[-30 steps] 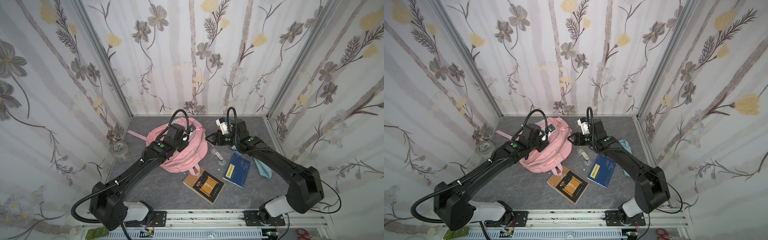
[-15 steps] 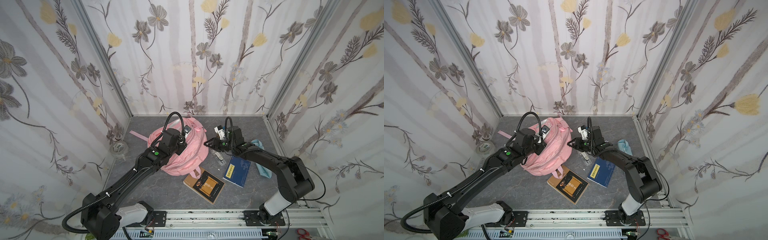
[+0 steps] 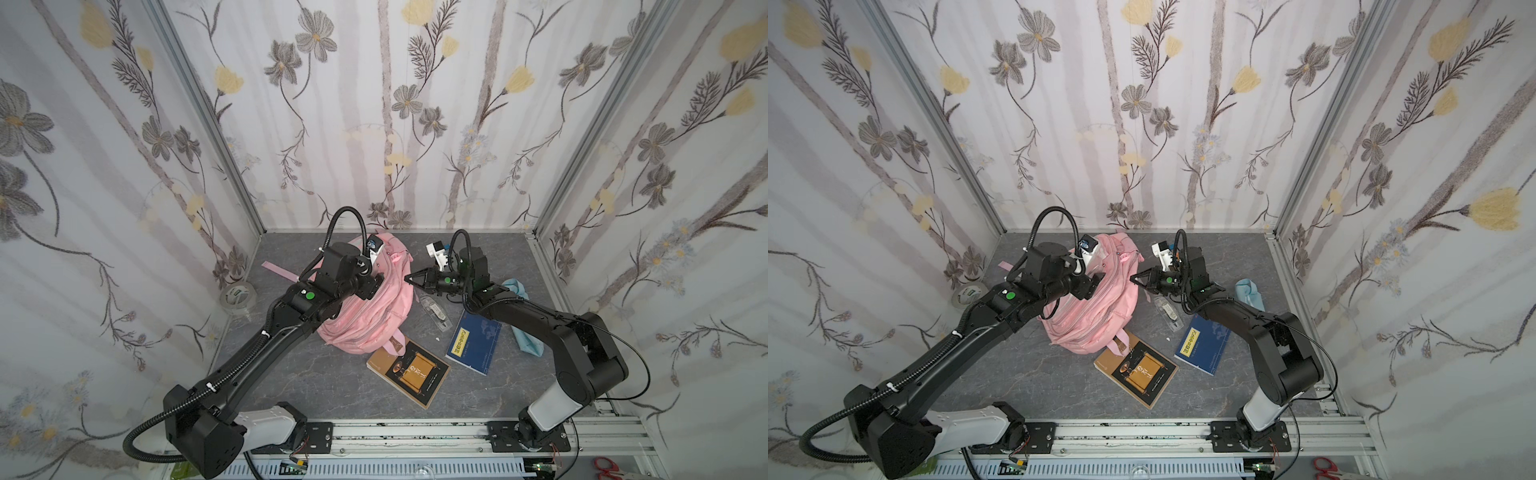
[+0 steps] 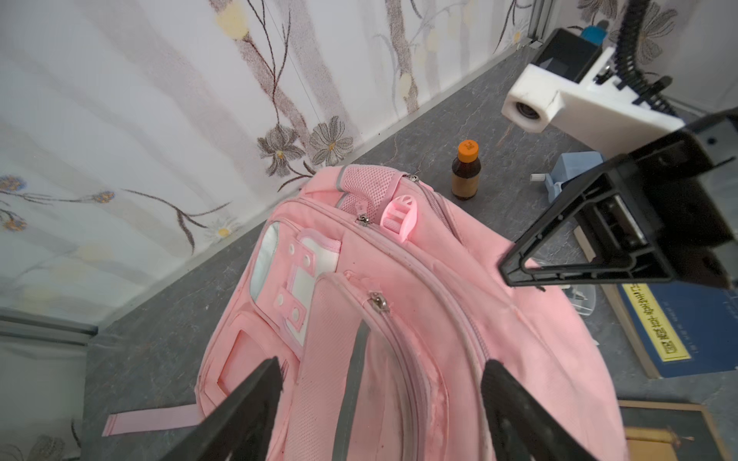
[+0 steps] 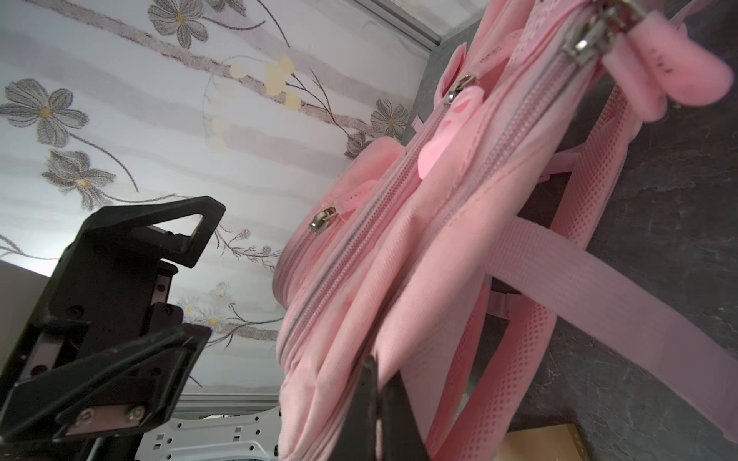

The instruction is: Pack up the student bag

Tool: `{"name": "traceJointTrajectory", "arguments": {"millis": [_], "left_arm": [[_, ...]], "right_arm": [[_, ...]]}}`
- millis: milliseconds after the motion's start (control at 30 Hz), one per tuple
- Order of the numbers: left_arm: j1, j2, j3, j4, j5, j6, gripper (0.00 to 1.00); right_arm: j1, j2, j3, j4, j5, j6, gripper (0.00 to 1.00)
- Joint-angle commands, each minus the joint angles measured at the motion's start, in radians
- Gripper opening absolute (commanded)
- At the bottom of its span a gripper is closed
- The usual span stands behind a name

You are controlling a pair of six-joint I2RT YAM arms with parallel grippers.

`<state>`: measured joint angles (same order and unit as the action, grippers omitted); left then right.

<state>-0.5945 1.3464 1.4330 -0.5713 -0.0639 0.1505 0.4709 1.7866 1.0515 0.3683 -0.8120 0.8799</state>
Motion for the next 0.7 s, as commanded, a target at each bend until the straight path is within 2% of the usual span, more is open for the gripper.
{"name": "traceJointTrajectory", "arguments": {"millis": [0, 100, 233, 400, 567, 667], "left_arm": [[-0.001, 0.105, 0.264, -0.349, 0.011, -0.308, 0.63], [-0.009, 0.231, 0.440, -0.528, 0.089, -0.410, 0.55], [-0.032, 0.340, 0.552, -0.662, 0.104, -0.471, 0.49], [-0.074, 0.383, 0.570, -0.673, 0.109, -0.473, 0.48], [-0.077, 0.400, 0.592, -0.656, 0.108, -0.442, 0.46], [-0.078, 0.417, 0.621, -0.638, 0.102, -0.403, 0.48]], "right_arm": [[0.004, -0.018, 0.041, 0.011, -0.004, -0.049, 0.00], [0.009, -0.014, 0.077, -0.030, 0.001, -0.082, 0.00], [0.015, -0.016, 0.108, -0.072, -0.010, -0.115, 0.00], [0.024, -0.028, 0.111, -0.069, -0.013, -0.125, 0.00], [0.031, -0.028, 0.120, -0.084, -0.018, -0.130, 0.00], [0.036, -0.034, 0.122, -0.090, -0.018, -0.133, 0.00]]}}
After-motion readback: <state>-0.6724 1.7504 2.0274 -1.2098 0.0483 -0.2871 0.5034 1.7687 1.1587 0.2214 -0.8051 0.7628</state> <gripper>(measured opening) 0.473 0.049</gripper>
